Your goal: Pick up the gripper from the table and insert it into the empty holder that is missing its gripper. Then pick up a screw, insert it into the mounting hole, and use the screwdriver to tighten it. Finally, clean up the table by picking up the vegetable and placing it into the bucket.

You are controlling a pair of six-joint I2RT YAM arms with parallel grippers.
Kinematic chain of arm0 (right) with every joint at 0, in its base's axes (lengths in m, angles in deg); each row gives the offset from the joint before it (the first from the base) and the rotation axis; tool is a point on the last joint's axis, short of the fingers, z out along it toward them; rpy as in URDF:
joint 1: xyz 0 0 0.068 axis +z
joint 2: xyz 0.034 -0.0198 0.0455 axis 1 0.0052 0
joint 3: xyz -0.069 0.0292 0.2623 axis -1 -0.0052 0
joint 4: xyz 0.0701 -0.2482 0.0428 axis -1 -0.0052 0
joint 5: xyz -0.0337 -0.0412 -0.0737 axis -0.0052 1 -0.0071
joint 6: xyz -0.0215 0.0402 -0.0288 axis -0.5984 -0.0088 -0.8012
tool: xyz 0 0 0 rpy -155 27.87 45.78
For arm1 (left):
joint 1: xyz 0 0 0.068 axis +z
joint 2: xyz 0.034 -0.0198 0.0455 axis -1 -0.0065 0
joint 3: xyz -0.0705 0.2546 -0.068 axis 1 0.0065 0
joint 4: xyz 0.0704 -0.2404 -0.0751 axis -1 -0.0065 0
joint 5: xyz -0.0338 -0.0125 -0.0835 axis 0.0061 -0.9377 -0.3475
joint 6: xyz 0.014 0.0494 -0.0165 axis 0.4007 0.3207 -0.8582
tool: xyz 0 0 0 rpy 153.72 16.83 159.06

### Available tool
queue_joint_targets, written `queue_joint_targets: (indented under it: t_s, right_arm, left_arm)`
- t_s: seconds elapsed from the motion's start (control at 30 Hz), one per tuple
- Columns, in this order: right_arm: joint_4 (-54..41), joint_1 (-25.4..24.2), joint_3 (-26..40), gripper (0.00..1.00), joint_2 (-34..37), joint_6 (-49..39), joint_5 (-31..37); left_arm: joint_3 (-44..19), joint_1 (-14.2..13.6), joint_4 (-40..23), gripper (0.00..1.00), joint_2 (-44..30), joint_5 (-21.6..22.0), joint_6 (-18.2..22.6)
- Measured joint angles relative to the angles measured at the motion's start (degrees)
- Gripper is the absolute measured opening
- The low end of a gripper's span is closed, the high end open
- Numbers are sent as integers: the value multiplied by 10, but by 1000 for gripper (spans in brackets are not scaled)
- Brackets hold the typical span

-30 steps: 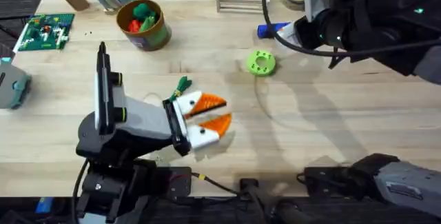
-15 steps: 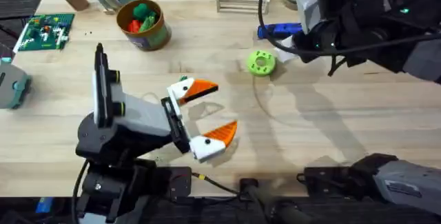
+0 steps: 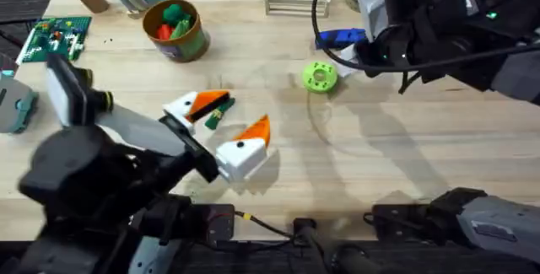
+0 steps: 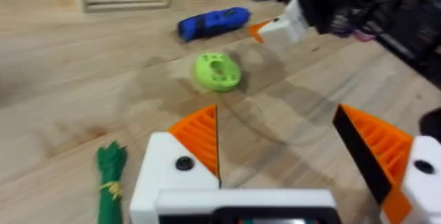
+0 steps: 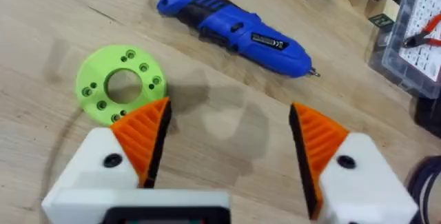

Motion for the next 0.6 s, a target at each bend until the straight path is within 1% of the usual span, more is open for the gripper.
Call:
queue_joint_targets:
  t_s: [0.17,0.4,0.53,0.6]
  right_arm:
    - [4,0,0,971,0,0,0]
    - [5,0,0,972,0,0,0]
    - [5,0,0,973,0,0,0]
    - [5,0,0,972,0,0,0]
  left_arm:
    - [-70,0,-61,993,-85,66,25]
    - [-167,0,-127,993,-251,154,98]
    - [-193,0,-129,993,-324,208,131]
    - [-195,0,-127,993,-346,226,140]
